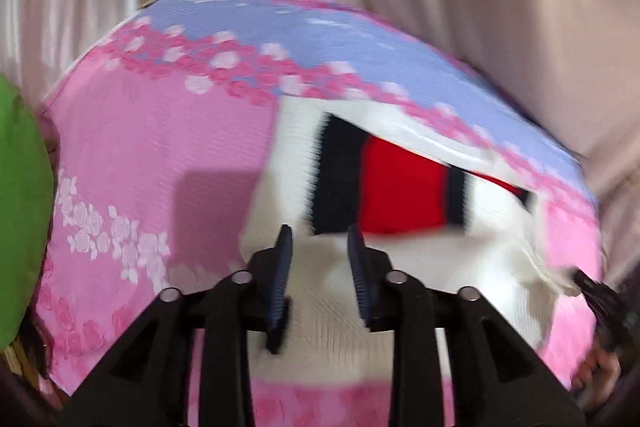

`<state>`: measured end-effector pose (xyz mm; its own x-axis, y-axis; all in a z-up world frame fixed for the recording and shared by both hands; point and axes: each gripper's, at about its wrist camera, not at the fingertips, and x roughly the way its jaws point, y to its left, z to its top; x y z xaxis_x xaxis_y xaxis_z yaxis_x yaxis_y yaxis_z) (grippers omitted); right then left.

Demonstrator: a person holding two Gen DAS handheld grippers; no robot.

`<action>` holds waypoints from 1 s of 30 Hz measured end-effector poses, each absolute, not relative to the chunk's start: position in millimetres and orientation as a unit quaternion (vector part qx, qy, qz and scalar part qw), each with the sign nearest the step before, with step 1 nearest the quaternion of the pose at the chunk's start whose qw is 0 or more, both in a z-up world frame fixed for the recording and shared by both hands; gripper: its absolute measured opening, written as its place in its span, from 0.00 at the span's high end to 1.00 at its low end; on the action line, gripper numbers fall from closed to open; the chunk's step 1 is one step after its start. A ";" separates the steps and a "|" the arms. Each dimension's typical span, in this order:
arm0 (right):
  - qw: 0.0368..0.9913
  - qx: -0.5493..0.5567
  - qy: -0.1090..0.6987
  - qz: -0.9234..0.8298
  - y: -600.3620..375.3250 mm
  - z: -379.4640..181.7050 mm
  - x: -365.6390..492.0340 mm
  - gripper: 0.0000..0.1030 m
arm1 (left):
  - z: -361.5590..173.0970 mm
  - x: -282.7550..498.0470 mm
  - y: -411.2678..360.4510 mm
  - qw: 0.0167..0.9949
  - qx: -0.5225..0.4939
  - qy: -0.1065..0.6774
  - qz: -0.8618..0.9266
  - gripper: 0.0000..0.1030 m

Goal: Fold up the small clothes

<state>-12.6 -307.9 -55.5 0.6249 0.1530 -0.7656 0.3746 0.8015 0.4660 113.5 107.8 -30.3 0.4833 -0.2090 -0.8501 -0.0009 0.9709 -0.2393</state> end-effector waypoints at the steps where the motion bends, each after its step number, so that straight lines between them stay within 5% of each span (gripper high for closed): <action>1: 0.844 0.332 0.414 -0.075 -310.8 -57.2 -15.8 0.83 | -35.0 116.3 111.6 0.851 -0.125 0.507 -0.055 0.65; 2: 0.845 0.345 0.400 -0.086 -310.9 -55.3 -20.6 0.80 | -38.3 114.1 122.1 0.844 -0.161 0.509 -0.051 0.58; 5: 0.869 0.289 0.389 -0.099 -302.6 -44.1 -38.0 0.50 | -36.7 97.5 132.8 0.854 -0.179 0.486 -0.047 0.39; 9: 0.879 0.175 0.434 -0.097 -278.7 -50.7 -29.5 0.43 | -37.2 97.0 120.1 0.869 -0.092 0.483 -0.057 0.37; 14: 0.871 0.160 0.458 -0.075 -263.6 -65.2 -14.1 0.43 | -42.9 123.1 88.5 0.866 -0.071 0.487 -0.090 0.29; 21: 0.873 0.042 0.484 -0.038 -210.2 -83.0 7.3 0.29 | -78.5 153.9 47.8 0.839 -0.032 0.533 -0.101 0.35; 22: 0.868 0.023 0.495 -0.041 -206.7 -90.9 10.7 0.30 | -87.3 157.8 46.7 0.831 -0.035 0.546 -0.101 0.55; 23: 0.862 0.010 0.504 -0.046 -206.0 -97.0 13.8 0.44 | -92.2 160.1 47.8 0.823 -0.038 0.557 -0.101 0.87; 24: 0.857 0.009 0.512 -0.051 -209.0 -101.2 16.5 0.81 | -94.1 161.3 51.9 0.816 -0.054 0.566 -0.104 0.93; 25: 0.854 0.028 0.516 -0.059 -217.1 -99.4 17.5 0.89 | -90.9 160.7 57.2 0.817 -0.072 0.564 -0.102 0.94; 30: 0.889 0.188 0.414 -0.047 -267.1 -23.3 -4.5 0.89 | -23.3 147.8 89.9 0.846 -0.137 0.502 -0.115 0.94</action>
<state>-4.5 -267.1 -23.3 0.6524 0.0733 -0.7543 0.2390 0.9246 0.2966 147.8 89.9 -23.3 0.4697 -0.3317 -0.8181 0.0576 0.9363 -0.3465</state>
